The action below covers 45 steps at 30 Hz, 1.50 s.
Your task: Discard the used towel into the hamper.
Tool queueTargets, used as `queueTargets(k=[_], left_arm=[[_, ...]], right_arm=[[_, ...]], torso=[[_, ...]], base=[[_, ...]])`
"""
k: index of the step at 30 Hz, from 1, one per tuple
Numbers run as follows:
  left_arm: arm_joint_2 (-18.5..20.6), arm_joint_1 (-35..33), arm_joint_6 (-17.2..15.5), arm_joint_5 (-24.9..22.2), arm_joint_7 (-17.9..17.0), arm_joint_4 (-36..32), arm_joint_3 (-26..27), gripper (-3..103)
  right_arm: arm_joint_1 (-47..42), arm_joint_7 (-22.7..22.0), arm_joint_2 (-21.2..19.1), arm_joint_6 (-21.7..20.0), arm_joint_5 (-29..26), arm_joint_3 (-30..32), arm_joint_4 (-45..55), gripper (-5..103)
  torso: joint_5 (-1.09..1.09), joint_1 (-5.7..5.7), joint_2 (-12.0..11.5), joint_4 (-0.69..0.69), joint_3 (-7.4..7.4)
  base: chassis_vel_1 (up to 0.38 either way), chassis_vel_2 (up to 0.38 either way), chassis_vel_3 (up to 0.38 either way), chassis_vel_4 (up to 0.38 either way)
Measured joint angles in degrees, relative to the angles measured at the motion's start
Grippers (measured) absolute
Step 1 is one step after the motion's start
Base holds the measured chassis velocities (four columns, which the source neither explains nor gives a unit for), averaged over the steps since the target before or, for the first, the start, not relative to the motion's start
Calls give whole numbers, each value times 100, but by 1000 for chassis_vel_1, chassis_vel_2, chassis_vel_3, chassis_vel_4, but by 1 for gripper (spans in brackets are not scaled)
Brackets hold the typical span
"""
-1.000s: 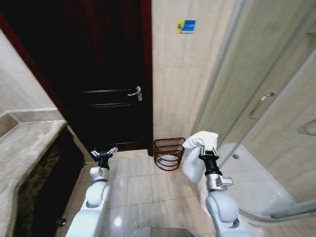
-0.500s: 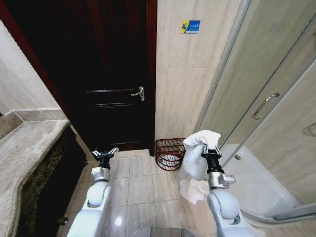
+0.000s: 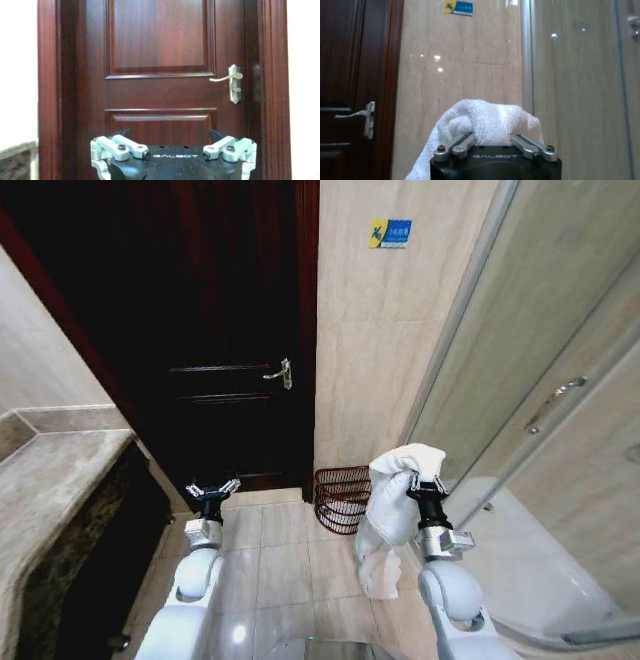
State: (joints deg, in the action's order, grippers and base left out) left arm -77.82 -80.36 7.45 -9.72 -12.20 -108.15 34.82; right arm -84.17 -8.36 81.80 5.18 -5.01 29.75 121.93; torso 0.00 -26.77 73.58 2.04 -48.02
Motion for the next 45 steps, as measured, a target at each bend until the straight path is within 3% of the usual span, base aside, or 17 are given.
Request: queueTargets(k=[10,14,17,18,21,24,30,40,45], left_arm=[[-74,-31,11,7,5,10,-5,100],[-72,-18,74,-68,44,82,18,100],[-157,10,221,-54,148,172,93,100],[-157,10,221,-54,148,172,93,100],[-343,16,292,-4,253,218,111,100],[-436,66,403,112,275,305,118,100],[-472,18,465,293,165,258,114,100],[-594,89,470,512,114,269,44,100],[-601,155,496,535,111,240,11,100]], right_arm=[[94,-72,-48,-78,-197,79,90,12],[357,-14,-204,-472,-706,385,297,12],[871,-47,-704,-1072,-1557,725,642,12],[871,-47,-704,-1072,-1557,725,642,12],[1453,-188,-1216,-1438,-2334,923,894,12],[1847,-363,-1513,-1640,-2731,938,1008,12],[2987,-841,-2128,-2163,-3752,786,1024,12],[5054,-1061,-3243,-2419,-4509,209,33,12],[6145,-1138,-3336,-2424,-4571,-408,-571,12]], torso=[[1,-2,-1,1,-1],[2,5,0,1,1],[2,5,1,0,2],[2,5,1,0,2],[2,3,0,2,1],[1,1,0,0,0],[1,1,0,2,0],[3,1,0,0,-1],[4,1,-1,-2,-1]], base=[[-85,89,87,-80],[27,-22,-18,7],[18,-14,-14,4],[0,0,0,0],[0,0,0,0],[0,0,0,0],[0,0,0,0],[0,0,0,0],[0,0,0,0]])
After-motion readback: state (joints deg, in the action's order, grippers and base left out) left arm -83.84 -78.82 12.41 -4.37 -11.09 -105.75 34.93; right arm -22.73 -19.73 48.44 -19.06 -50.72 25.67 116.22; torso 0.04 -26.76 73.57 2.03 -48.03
